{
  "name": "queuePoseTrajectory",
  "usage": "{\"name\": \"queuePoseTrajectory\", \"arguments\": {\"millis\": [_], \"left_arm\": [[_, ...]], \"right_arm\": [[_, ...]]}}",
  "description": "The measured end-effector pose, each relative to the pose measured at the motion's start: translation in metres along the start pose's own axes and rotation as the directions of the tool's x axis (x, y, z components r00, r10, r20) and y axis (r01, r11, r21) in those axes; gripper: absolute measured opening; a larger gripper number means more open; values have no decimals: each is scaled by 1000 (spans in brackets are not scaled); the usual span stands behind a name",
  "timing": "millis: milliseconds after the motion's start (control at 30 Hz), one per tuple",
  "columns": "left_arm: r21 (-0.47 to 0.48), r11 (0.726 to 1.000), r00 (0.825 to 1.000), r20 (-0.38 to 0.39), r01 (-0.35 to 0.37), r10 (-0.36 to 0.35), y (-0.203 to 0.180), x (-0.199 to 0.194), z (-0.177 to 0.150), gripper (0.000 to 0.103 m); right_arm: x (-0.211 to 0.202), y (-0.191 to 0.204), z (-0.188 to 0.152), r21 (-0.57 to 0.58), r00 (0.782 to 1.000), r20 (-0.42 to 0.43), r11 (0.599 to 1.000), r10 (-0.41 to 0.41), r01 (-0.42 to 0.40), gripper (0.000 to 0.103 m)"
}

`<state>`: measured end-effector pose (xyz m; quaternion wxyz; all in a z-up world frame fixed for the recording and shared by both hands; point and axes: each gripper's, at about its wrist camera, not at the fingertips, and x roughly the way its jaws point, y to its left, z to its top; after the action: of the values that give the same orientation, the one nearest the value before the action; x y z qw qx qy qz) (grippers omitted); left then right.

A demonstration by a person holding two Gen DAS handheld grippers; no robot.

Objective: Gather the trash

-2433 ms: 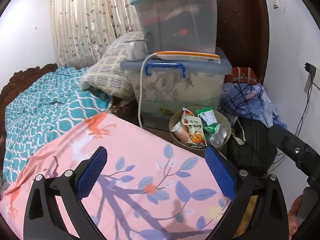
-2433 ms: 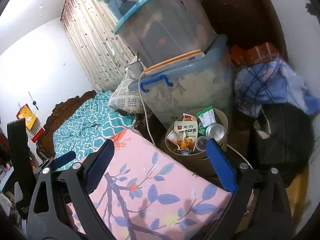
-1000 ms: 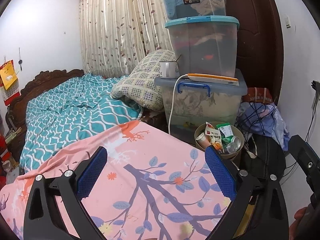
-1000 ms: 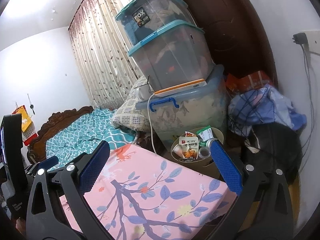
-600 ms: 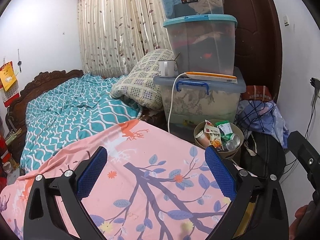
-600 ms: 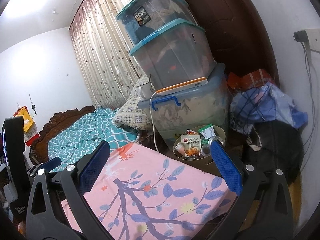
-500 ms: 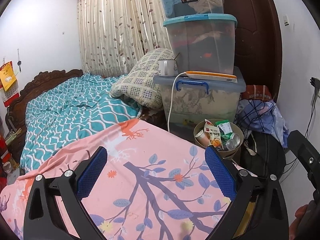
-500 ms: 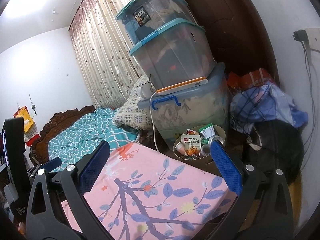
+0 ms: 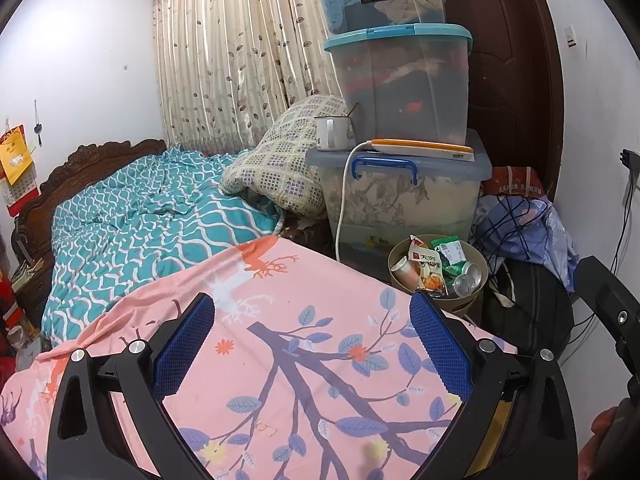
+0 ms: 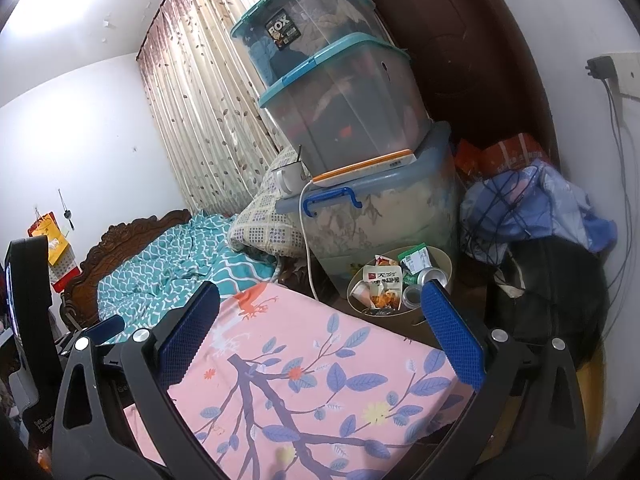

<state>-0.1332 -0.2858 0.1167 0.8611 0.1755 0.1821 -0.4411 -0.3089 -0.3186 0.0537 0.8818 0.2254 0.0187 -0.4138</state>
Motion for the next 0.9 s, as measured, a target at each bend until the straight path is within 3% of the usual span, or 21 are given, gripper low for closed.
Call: {"name": "queuePoseTrajectory", "arguments": {"millis": [900], "left_arm": [[6,1000,1000,-1,-3,3,5,-2,-6,94]], "right_arm": [[3,0,-4,4,1000,-9,1000,-1,1,100]]}}
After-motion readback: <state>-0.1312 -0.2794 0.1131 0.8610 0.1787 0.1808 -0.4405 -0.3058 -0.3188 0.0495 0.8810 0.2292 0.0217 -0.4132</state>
